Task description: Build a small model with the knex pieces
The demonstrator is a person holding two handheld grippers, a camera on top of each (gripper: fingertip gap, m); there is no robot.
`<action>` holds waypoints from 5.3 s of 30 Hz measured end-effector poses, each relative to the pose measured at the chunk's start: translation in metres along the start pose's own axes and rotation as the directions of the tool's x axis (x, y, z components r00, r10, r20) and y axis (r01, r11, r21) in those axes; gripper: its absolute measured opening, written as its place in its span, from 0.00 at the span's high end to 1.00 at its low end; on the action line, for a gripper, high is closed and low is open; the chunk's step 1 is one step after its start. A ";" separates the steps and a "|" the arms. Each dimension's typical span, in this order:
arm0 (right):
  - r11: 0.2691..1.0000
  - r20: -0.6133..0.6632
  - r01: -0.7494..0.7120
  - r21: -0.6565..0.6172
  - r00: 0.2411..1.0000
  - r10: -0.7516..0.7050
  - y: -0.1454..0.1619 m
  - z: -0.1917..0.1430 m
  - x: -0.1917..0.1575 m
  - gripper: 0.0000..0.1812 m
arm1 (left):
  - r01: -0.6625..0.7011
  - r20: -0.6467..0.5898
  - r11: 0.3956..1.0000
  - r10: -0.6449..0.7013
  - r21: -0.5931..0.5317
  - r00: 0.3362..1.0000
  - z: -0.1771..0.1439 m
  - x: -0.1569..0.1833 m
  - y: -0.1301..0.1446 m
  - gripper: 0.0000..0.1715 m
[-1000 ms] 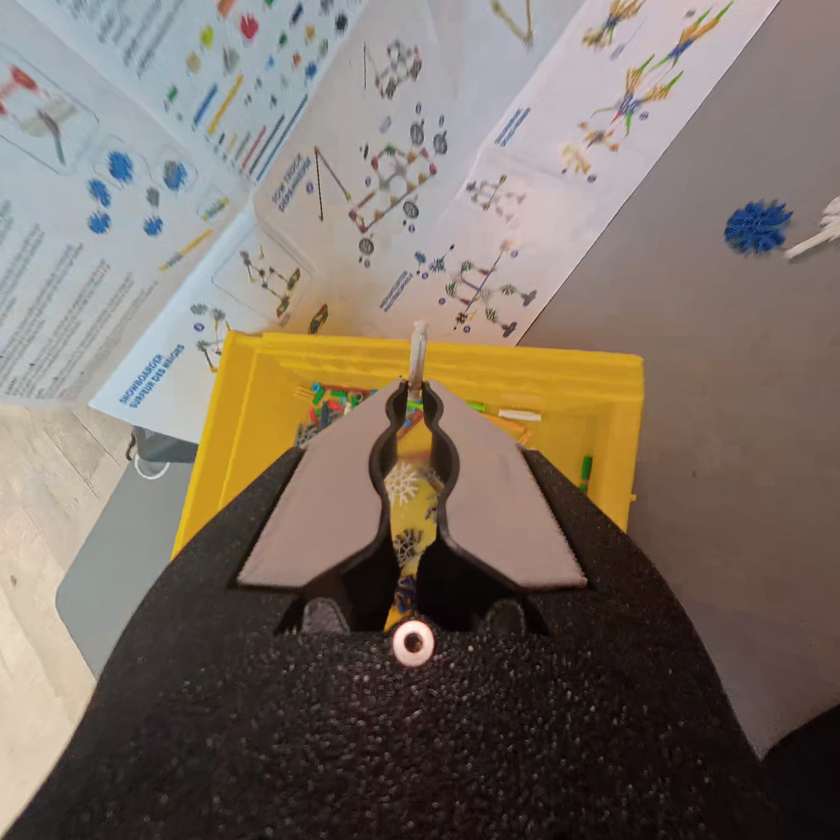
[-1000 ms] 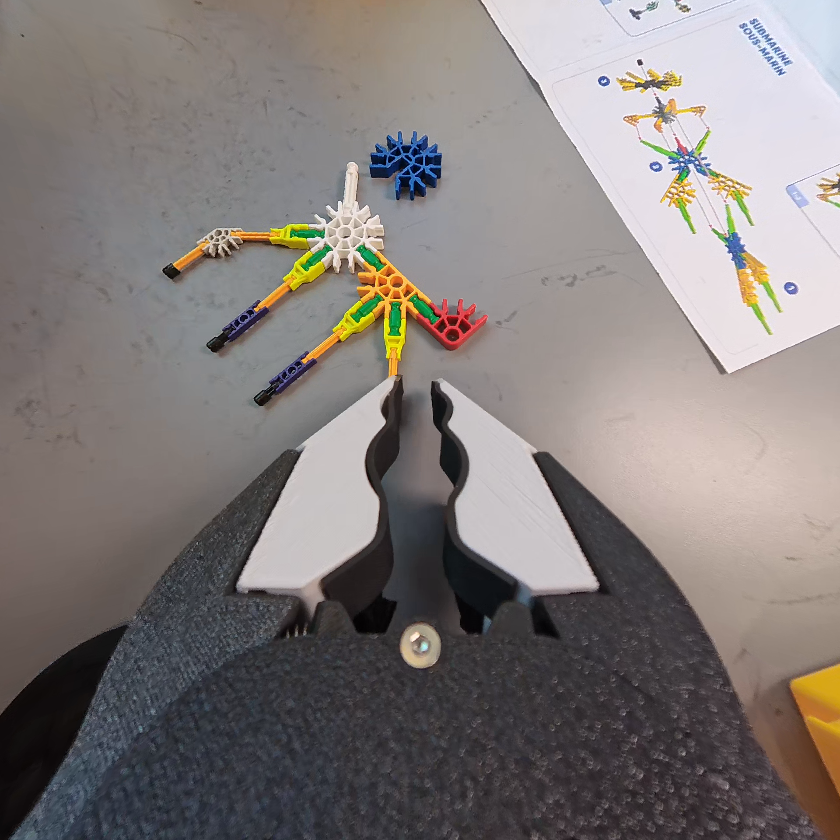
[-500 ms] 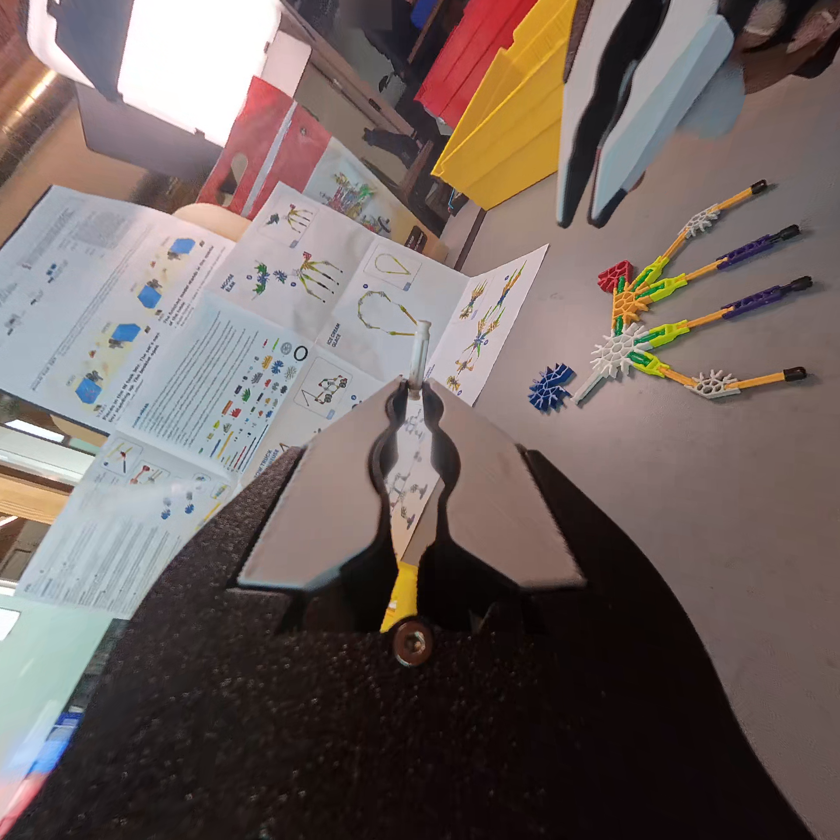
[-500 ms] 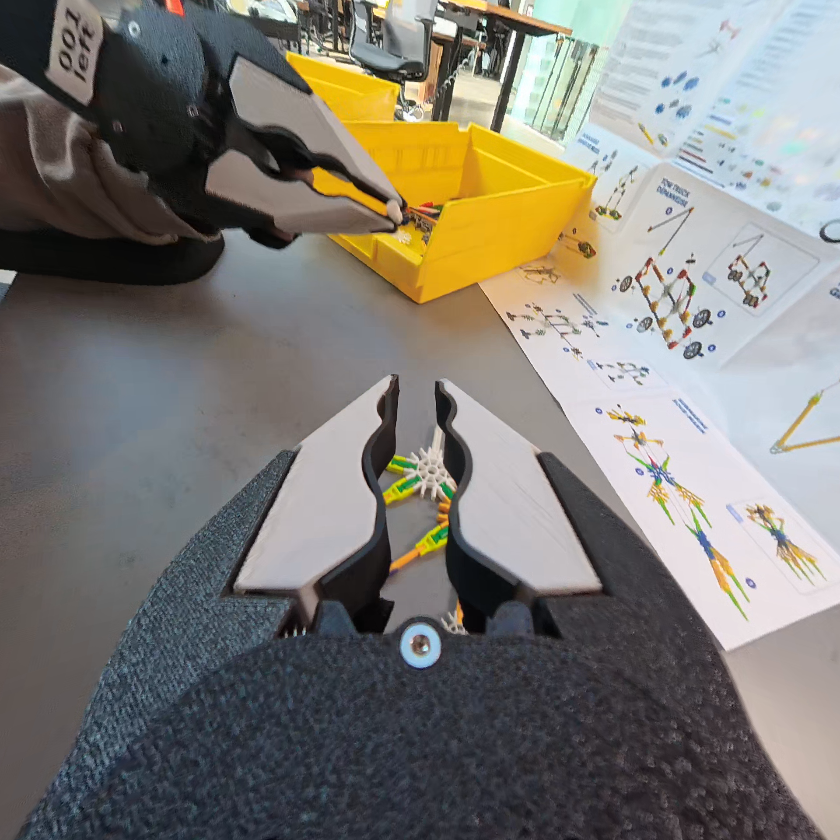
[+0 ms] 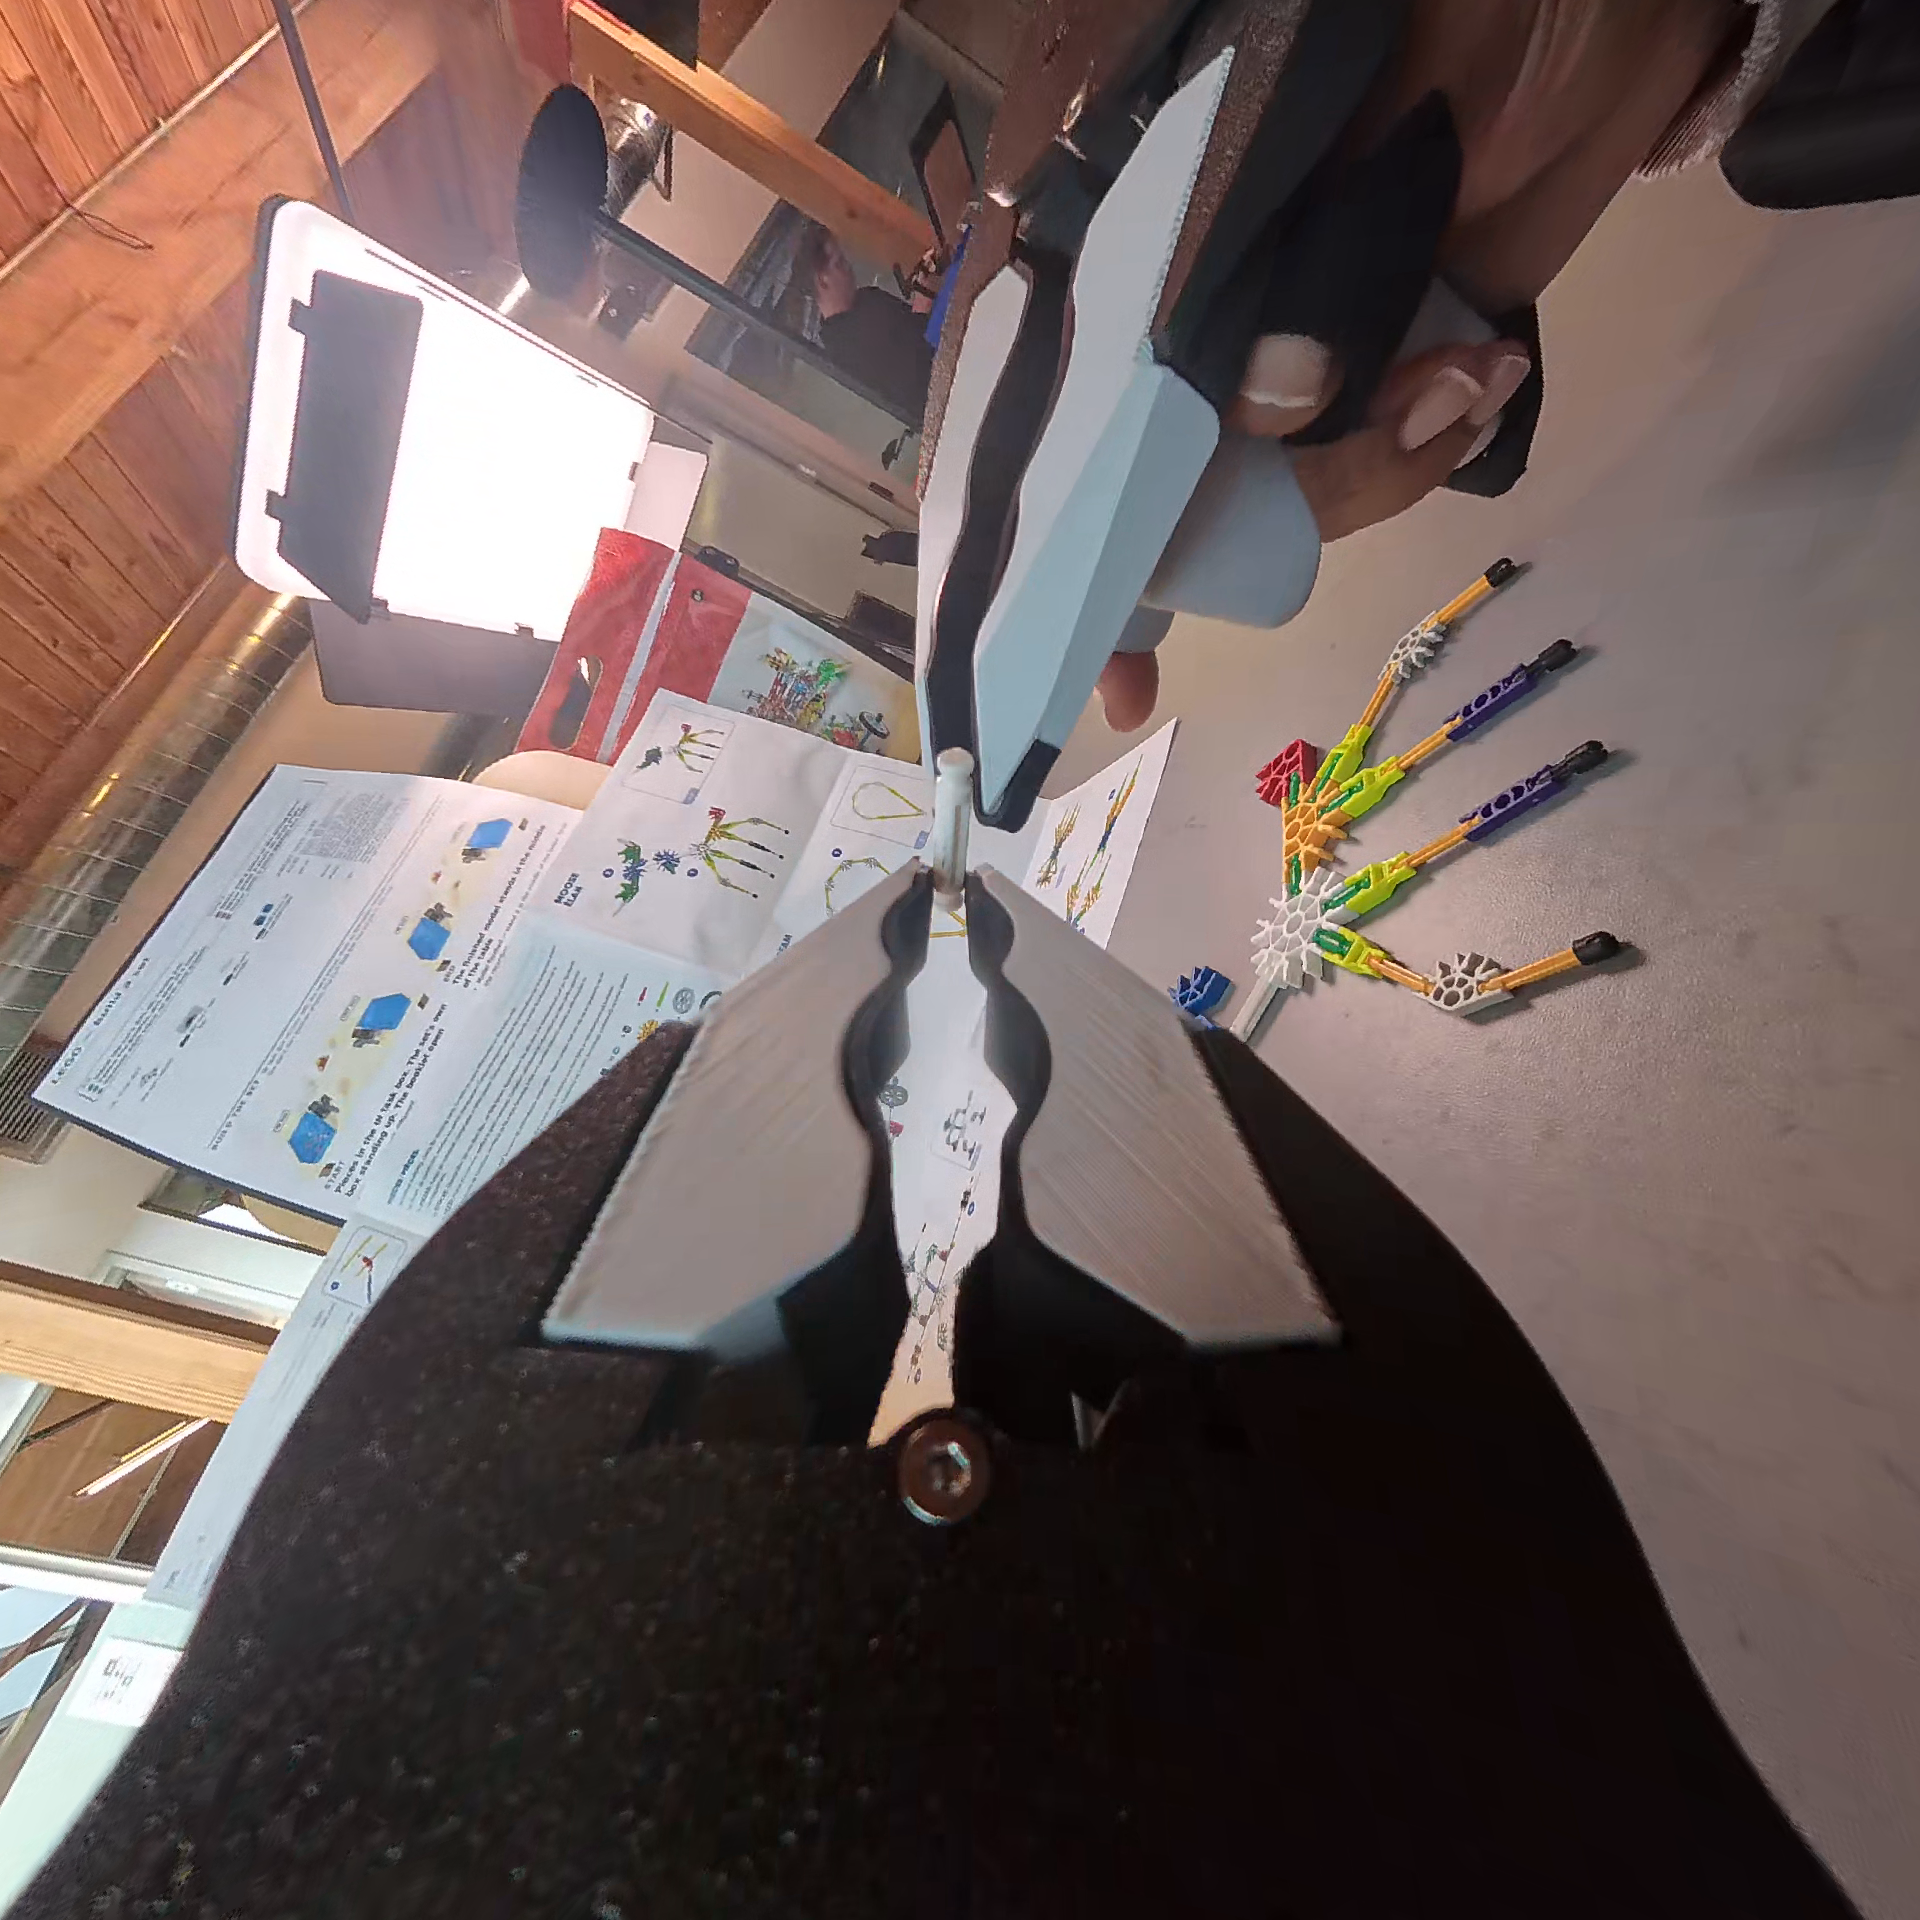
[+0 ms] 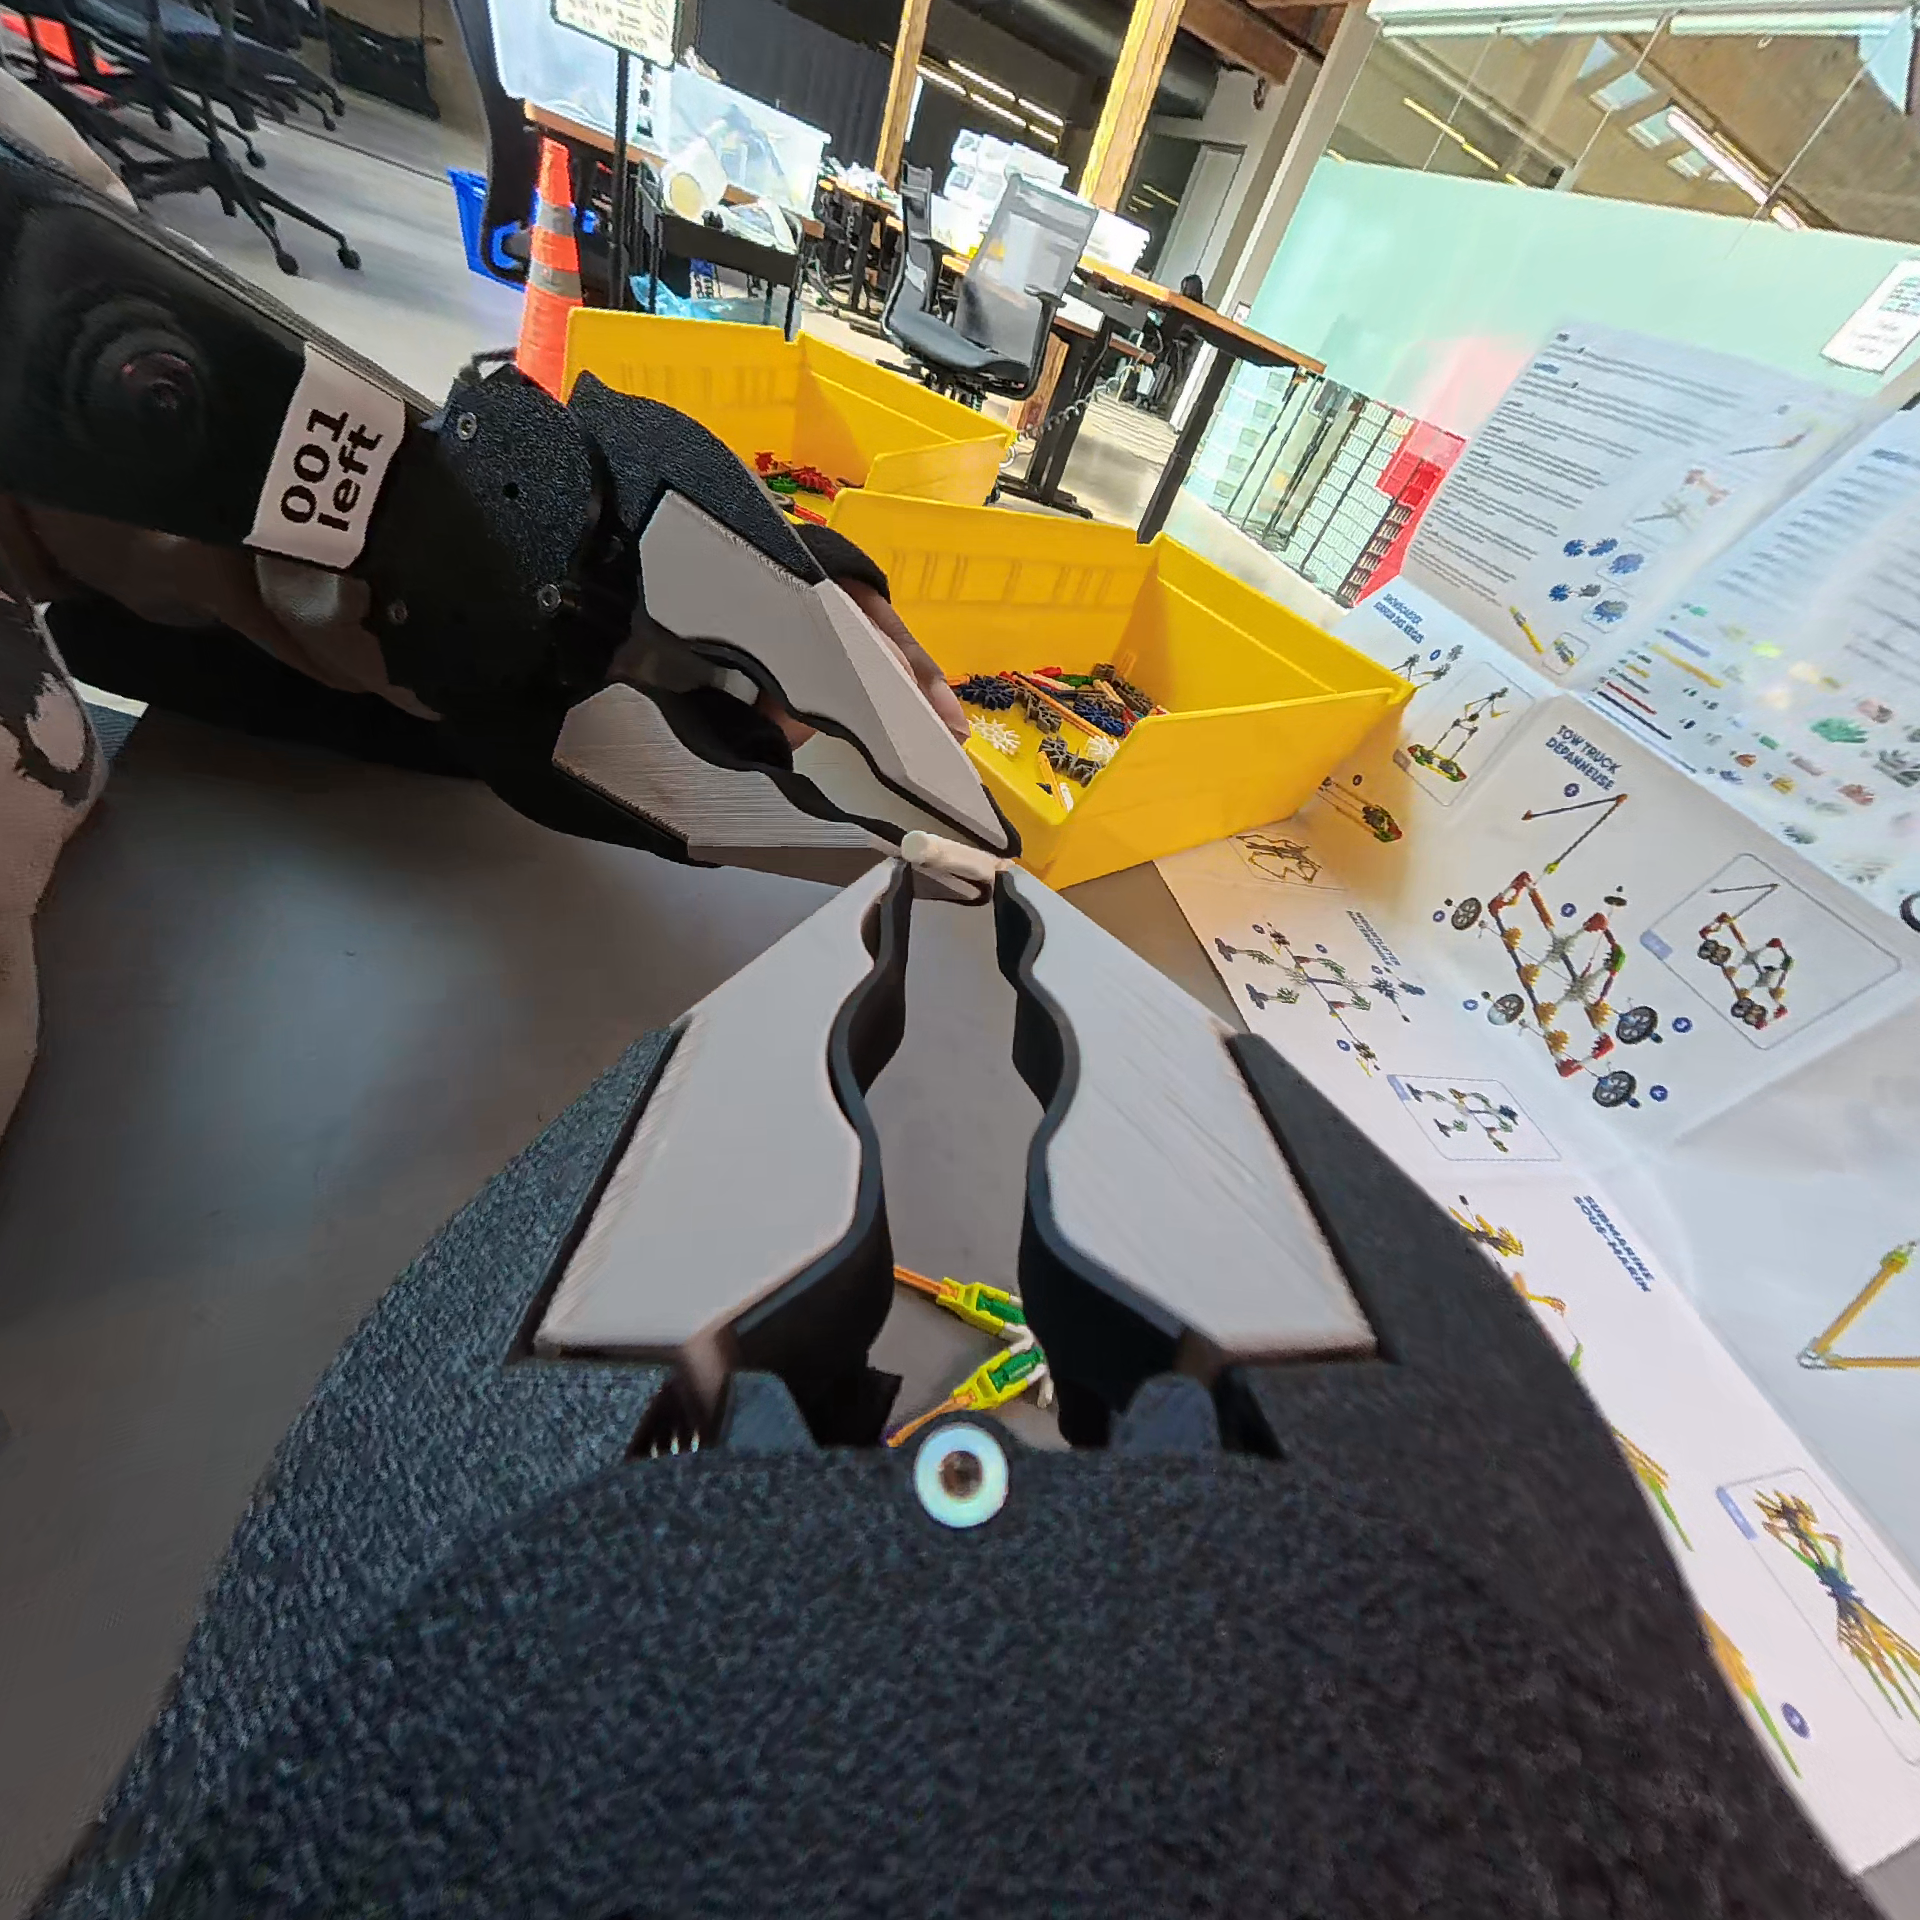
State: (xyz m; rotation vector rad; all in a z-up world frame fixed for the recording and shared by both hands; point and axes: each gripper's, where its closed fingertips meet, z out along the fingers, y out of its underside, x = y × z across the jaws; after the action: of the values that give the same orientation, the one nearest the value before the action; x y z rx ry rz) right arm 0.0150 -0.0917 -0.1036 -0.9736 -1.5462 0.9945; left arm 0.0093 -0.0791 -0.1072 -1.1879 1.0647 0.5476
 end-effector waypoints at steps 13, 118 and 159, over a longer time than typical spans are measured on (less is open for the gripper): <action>0.979 0.003 -0.120 0.164 0.993 0.121 -0.025 -0.021 0.018 0.98 | 0.920 -0.450 0.390 -0.817 0.031 0.361 -0.011 -0.019 -0.020 0.93; 0.706 -0.174 -0.303 -0.640 0.952 0.251 0.160 -0.053 0.086 0.85 | 0.599 -0.284 0.675 -0.732 -0.431 0.620 0.003 0.061 0.080 0.86; 0.835 0.198 -0.187 -0.518 0.924 0.329 0.074 0.001 -0.015 0.98 | 0.694 -0.492 0.652 -0.732 -0.305 0.471 -0.001 0.066 0.024 0.85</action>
State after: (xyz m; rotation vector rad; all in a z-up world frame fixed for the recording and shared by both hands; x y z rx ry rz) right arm 0.0241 -0.0808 -0.1773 -1.4840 -2.0015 0.9733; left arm 0.0185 -0.0834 -0.1766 -1.7828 0.9107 -0.5126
